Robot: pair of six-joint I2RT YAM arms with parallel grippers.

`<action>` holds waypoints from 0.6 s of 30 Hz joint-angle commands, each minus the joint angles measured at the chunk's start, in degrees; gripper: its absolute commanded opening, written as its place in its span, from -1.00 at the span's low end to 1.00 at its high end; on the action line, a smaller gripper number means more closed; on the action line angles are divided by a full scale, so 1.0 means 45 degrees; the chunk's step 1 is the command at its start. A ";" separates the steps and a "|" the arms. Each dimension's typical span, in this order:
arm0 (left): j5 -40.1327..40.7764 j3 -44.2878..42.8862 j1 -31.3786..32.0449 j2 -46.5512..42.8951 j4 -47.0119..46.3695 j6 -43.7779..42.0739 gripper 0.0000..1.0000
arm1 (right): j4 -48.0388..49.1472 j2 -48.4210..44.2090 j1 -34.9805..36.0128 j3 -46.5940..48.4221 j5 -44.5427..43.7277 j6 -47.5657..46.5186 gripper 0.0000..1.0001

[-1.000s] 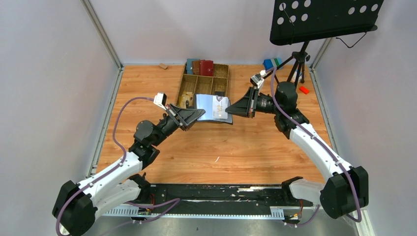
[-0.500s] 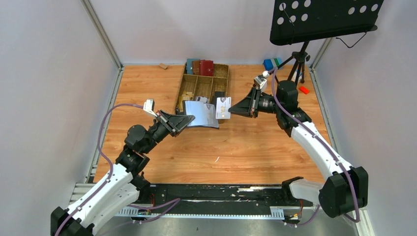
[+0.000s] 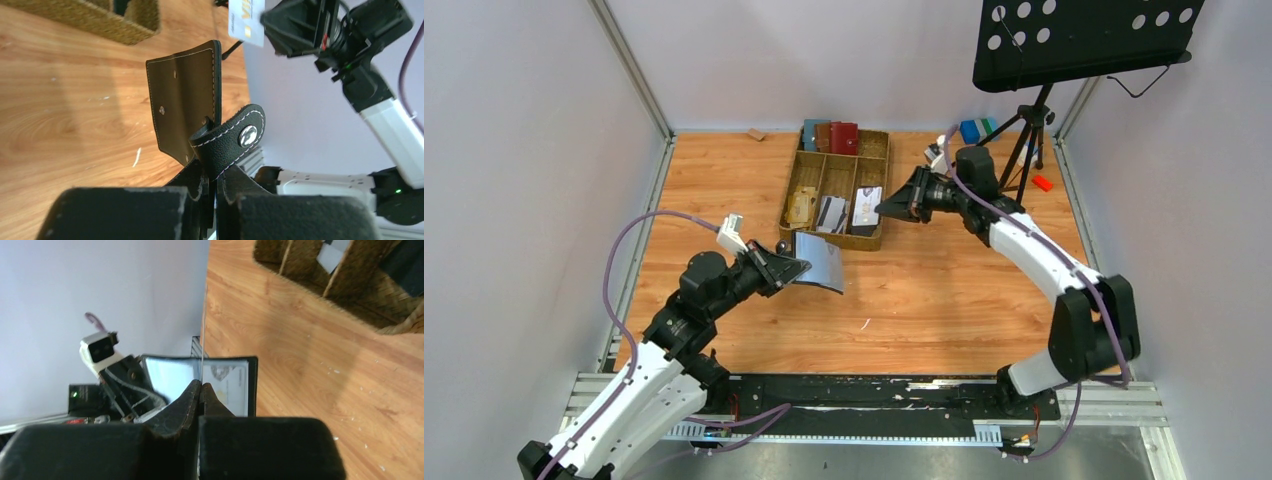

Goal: Take the credit cards out of the card holder
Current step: Place the credit card in the storage box.

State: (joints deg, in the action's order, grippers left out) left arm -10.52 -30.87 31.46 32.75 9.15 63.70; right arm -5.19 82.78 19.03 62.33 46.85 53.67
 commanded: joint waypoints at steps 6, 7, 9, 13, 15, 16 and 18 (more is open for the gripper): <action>0.0188 -0.1072 -0.0039 -0.0693 0.3574 -0.2103 -1.00 | 0.0333 0.3800 0.0957 0.3076 -0.2067 -0.0695 -1.00; 0.0312 -0.1155 -0.0039 -0.0774 0.3990 -0.2295 -1.00 | 0.0249 0.4458 0.0993 0.3429 -0.2186 -0.0728 -1.00; 0.0655 -0.1348 -0.0039 -0.0949 0.4727 -0.2606 -1.00 | 0.0120 0.5367 0.1041 0.4177 -0.2396 -0.0764 -1.00; 0.1501 -0.1623 -0.0041 -0.1319 0.5722 -0.3057 -1.00 | -0.0236 0.7145 0.1279 0.5836 -0.2712 -0.0926 -1.00; 0.1763 -0.1729 -0.0039 -0.1439 0.6078 -0.3335 -1.00 | -0.0559 0.7869 0.1394 0.6498 -0.2910 -0.1078 -1.00; 0.1815 -0.1716 -0.0044 -0.1480 0.6198 -0.3467 -1.00 | -0.0567 0.8134 0.1445 0.6670 -0.3033 -0.1112 -1.00; 0.1831 -0.1601 -0.0039 -0.1636 0.6438 -0.3679 -1.00 | -0.0484 0.8650 0.1511 0.6822 -0.3242 -0.1126 -1.00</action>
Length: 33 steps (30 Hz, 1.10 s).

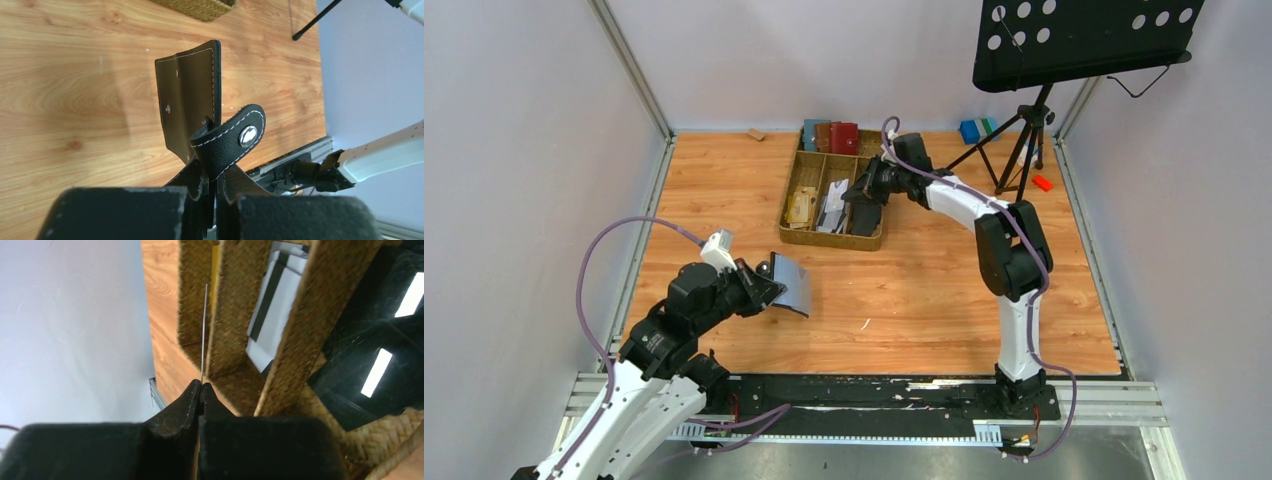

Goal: Take the credit cards out of the card holder
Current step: Place the credit card in the storage box.

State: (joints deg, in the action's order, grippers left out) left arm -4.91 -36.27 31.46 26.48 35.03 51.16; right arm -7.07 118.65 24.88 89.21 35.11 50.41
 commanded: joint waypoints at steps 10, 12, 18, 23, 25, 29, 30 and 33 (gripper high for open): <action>0.0846 -0.0950 -0.0039 -0.1174 0.1952 -0.1085 -1.00 | -0.0518 0.2323 0.0452 0.2193 -0.1024 -0.0656 -0.98; 0.0766 -0.0991 -0.0039 -0.1088 0.2027 -0.1118 -1.00 | -0.0662 0.2358 0.0500 0.2462 -0.1086 -0.0616 -0.75; 0.0639 -0.1133 -0.0039 -0.0668 0.1728 -0.1402 -1.00 | -0.1065 0.0850 0.0483 0.2038 -0.1789 -0.1171 -0.13; 0.0282 -0.1389 -0.0039 -0.0063 0.0843 -0.1630 -1.00 | -0.1718 -0.1489 0.0500 0.1123 -0.2094 -0.2302 -0.01; 0.0063 -0.1440 -0.0040 0.0153 0.0096 -0.1624 -1.00 | -0.2041 -0.2792 0.0505 0.0676 -0.1967 -0.2753 0.14; -0.0886 -0.1733 -0.0046 0.0841 -0.1535 -0.1469 -1.00 | -0.2180 -0.5719 0.0507 -0.1283 -0.1816 -0.3918 0.69; -0.1151 -0.1828 -0.0066 0.1101 -0.1961 -0.1398 -1.00 | -0.1984 -0.6462 0.0459 -0.2016 -0.1842 -0.3925 0.96; -0.2141 -0.2089 -0.0068 0.1905 -0.3426 -0.1009 -1.00 | -0.0688 -0.8364 0.0048 -0.4384 -0.0888 -0.2555 1.00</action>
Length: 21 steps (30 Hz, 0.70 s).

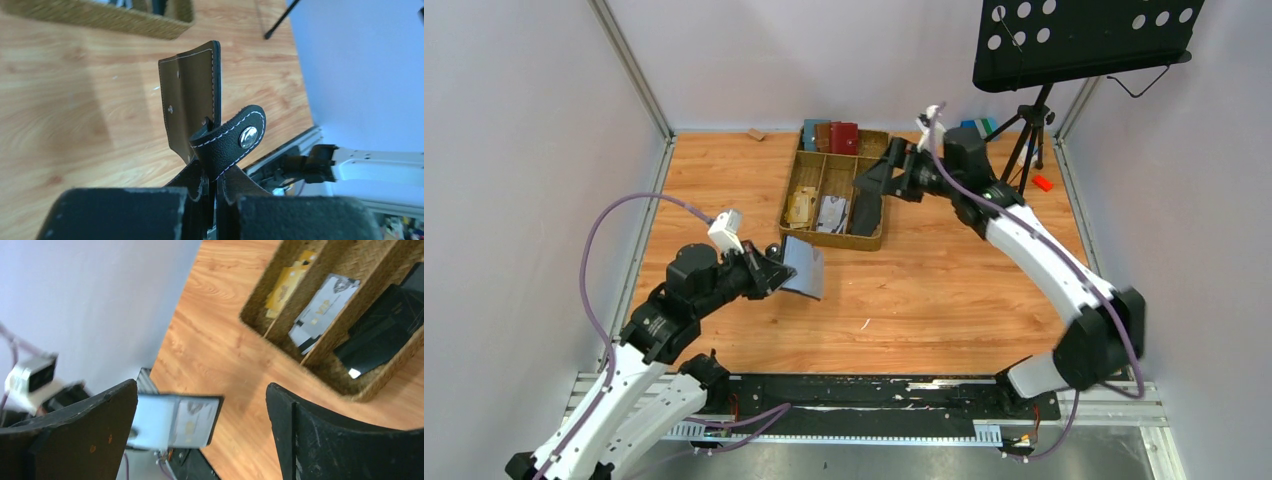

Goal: Take the credit cards out of the card holder
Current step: Place the credit card in the storage box.

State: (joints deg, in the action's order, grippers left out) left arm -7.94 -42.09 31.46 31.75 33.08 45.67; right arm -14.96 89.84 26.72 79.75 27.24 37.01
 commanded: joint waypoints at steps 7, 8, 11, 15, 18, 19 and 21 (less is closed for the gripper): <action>-0.3686 -0.1477 -0.0136 0.2265 -0.6044 0.1574 -1.00 | 0.0672 -0.5731 -0.0237 -0.4974 -0.0186 0.1935 1.00; -0.4011 -0.1376 -0.0136 0.2446 -0.6773 0.2112 -1.00 | 0.0767 -0.6409 -0.0235 -0.5163 -0.0155 0.1990 1.00; -0.4494 -0.0136 -0.0136 0.2456 -1.0233 0.4770 -1.00 | 0.0322 -0.7347 -0.0253 -0.5423 0.0618 0.1553 1.00; -0.4109 0.1627 -0.0139 0.2498 -1.4356 0.7485 -1.00 | 0.0838 -0.8323 -0.0267 -0.6401 0.1911 0.2328 1.00; -0.4516 0.1616 -0.0138 0.2921 -1.5178 0.7864 -1.00 | 0.3093 -0.9166 -0.0267 -0.7536 0.2239 0.3766 0.92; -0.4579 0.1529 -0.0141 0.2986 -1.5211 0.7916 -1.00 | 0.3769 -0.9362 -0.0272 -0.7825 0.2173 0.4121 0.90; -0.4459 0.1545 -0.0137 0.2967 -1.5378 0.8133 -1.00 | 0.3979 -0.9458 -0.0270 -0.8000 0.2053 0.4358 0.88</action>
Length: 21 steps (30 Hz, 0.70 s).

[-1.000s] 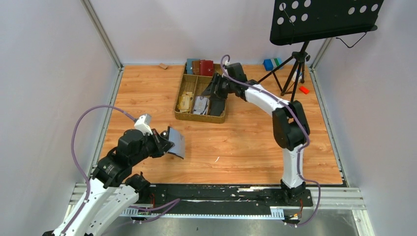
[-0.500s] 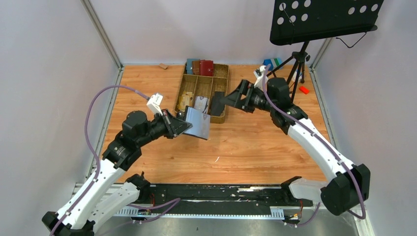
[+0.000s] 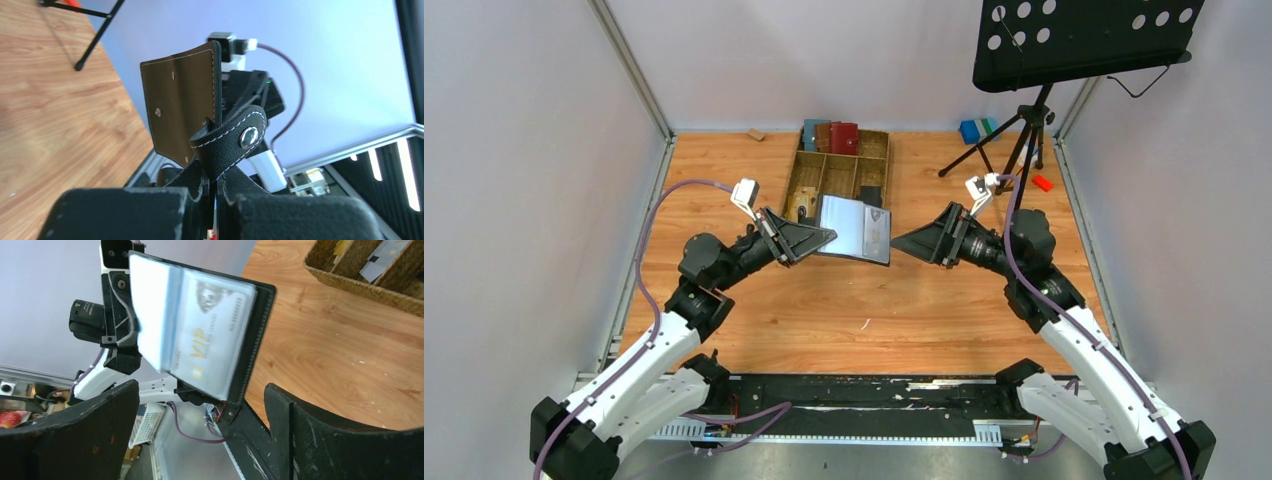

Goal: Take the credit cards out of the card holder
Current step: Place the credit card in the storage box, then remove the credit card from the card holder.

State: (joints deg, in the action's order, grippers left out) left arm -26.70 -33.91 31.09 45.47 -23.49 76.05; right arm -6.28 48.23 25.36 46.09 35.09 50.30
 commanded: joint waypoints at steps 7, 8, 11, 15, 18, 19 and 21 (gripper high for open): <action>-0.0190 -0.0233 -0.0054 -0.0370 -0.3182 0.1944 -1.00 | 0.2841 0.0624 0.0028 -0.0382 0.0860 0.2101 0.76; -0.0121 -0.0200 -0.0054 -0.0461 -0.3148 0.2047 -1.00 | 0.3425 0.0666 0.0032 -0.0469 0.0931 0.2557 0.71; 0.0213 -0.0170 -0.0054 -0.0756 -0.2984 0.2202 -1.00 | 0.5497 0.0626 0.0046 -0.0749 0.1057 0.3974 0.54; 0.0360 -0.0300 -0.0059 -0.0922 -0.2636 0.2143 -1.00 | 0.7161 0.0325 0.0042 -0.1089 0.0762 0.5370 0.22; 0.0348 -0.0260 -0.0054 -0.0844 -0.2777 0.2260 -1.00 | 0.7082 0.0515 0.0043 -0.0719 0.1035 0.5483 0.02; 0.0328 -0.0240 -0.0054 -0.0786 -0.2907 0.2319 -1.00 | 0.7107 0.0631 0.0037 -0.0611 0.1182 0.5562 0.01; 0.0291 -0.0195 -0.0056 -0.0649 -0.3304 0.2518 -1.00 | 0.7120 0.0853 0.0046 -0.0425 0.1361 0.5783 0.00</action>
State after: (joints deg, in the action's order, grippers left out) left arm -25.87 -33.91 31.09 42.19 -33.34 85.67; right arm 20.49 50.98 25.36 41.54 39.11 72.23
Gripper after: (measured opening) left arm 0.023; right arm 0.509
